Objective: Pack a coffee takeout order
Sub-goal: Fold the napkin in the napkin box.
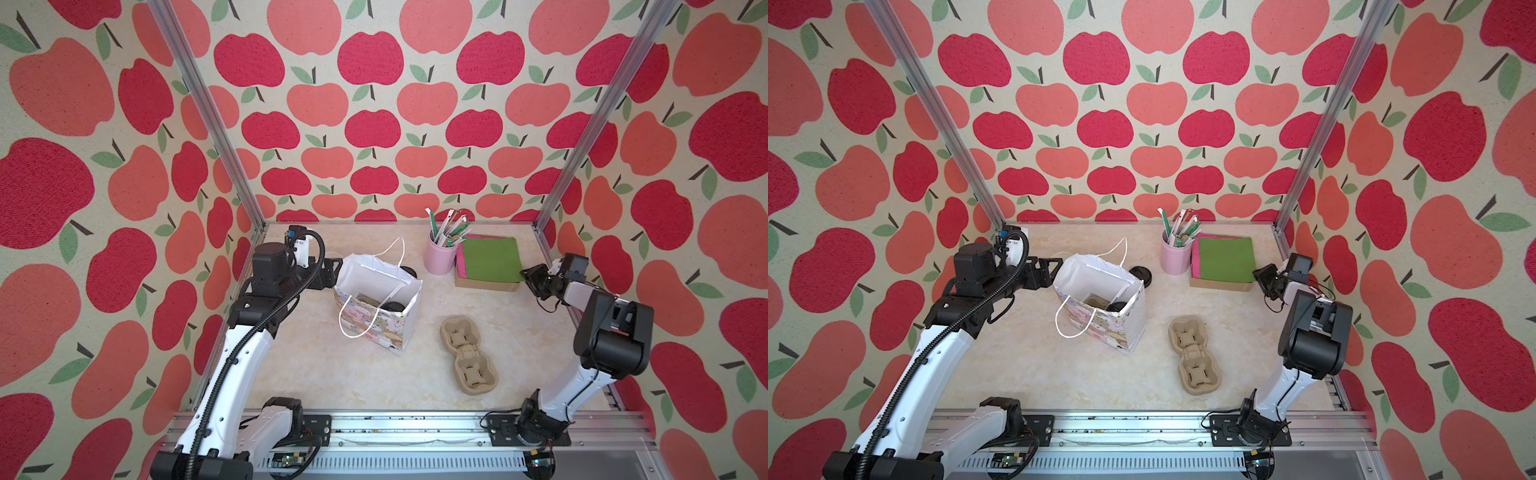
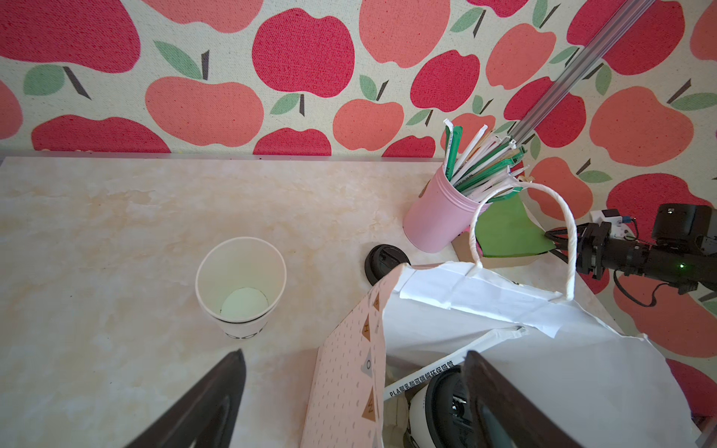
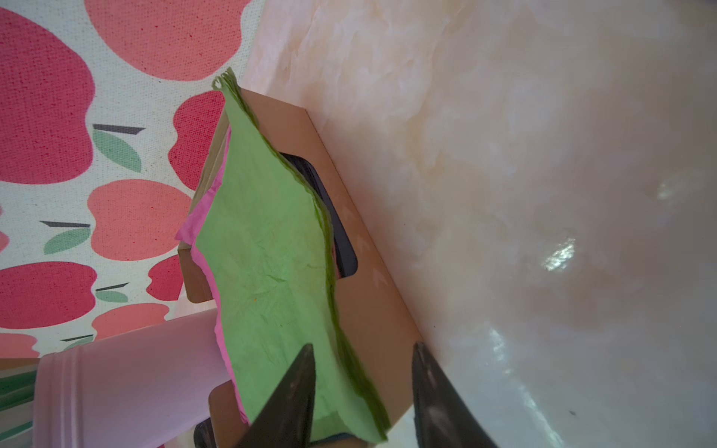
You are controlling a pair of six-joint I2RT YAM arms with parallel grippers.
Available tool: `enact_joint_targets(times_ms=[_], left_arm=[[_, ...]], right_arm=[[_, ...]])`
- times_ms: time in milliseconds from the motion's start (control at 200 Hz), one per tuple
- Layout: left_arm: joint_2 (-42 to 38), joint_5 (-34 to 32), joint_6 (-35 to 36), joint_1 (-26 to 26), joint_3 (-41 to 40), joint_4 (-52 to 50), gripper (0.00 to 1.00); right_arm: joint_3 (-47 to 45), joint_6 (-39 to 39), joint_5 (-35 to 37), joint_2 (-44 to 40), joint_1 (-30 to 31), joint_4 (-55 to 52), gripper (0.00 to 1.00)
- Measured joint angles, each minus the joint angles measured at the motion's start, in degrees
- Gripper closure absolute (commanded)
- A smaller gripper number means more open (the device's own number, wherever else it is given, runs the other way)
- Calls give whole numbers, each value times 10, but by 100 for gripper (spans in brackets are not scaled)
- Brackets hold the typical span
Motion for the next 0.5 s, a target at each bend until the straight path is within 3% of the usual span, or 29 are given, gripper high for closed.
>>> enact_joint_targets(times_ms=[130, 240, 500], left_arm=[[0, 0, 0, 0, 0, 0, 10], [0, 0, 0, 0, -3, 2, 10], [3, 1, 0, 0, -5, 5, 10]], right_arm=[[-4, 12, -5, 0, 0, 13, 77], [-5, 11, -7, 0, 0, 15, 93], [-3, -21, 8, -3, 5, -4, 100]])
